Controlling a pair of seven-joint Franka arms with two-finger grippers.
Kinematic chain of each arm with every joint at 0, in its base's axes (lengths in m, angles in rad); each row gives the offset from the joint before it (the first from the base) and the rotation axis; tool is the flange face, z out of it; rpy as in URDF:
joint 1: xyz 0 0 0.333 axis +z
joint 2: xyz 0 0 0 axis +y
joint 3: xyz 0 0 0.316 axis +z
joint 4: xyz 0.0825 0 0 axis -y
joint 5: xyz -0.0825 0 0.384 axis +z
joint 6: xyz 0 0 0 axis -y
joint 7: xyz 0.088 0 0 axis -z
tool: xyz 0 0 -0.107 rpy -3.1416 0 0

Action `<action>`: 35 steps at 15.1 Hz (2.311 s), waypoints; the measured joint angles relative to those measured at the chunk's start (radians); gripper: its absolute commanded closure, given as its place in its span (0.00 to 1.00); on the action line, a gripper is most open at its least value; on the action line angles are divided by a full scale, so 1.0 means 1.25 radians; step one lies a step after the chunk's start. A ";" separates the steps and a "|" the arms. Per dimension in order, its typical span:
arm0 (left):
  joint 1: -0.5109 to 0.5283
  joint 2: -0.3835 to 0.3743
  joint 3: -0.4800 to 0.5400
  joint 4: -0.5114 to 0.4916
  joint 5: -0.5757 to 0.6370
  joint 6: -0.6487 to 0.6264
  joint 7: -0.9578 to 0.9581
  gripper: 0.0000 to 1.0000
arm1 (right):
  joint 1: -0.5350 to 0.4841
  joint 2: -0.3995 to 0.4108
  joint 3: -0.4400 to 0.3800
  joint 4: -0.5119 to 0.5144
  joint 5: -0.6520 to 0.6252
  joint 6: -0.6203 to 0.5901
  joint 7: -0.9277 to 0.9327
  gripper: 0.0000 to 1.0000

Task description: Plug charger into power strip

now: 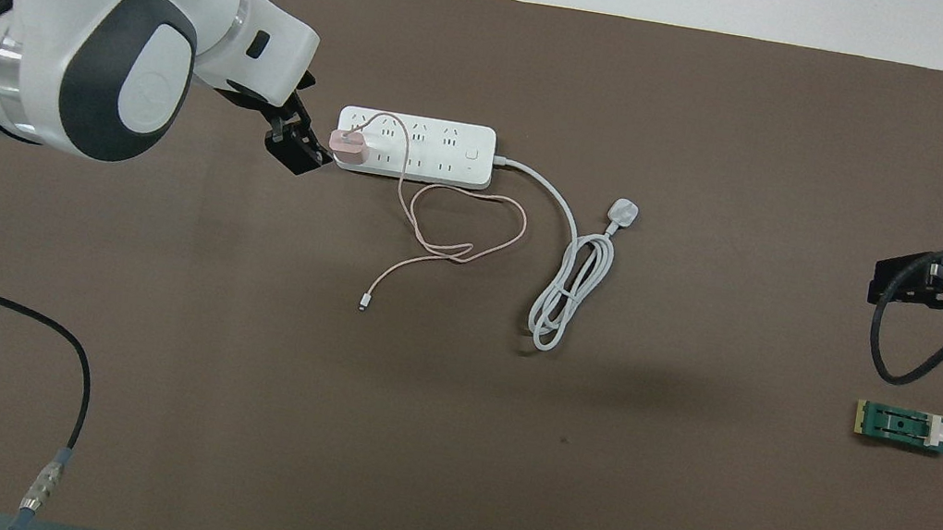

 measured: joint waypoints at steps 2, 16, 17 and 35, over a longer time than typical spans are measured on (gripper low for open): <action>0.020 -0.037 0.009 0.002 0.000 -0.067 -0.065 0.00 | 0.000 0.000 0.000 0.000 0.000 0.000 0.000 0.00; 0.052 -0.207 0.051 0.003 0.081 -0.284 -0.867 0.00 | 0.000 0.000 0.000 0.000 0.000 0.000 0.000 0.00; 0.053 -0.216 0.056 0.003 0.081 -0.285 -0.880 0.00 | 0.000 0.000 0.000 0.000 0.000 0.000 0.000 0.00; 0.105 -0.288 0.067 -0.068 0.159 -0.325 -0.910 0.00 | 0.000 0.000 0.000 0.000 0.000 0.000 0.000 0.00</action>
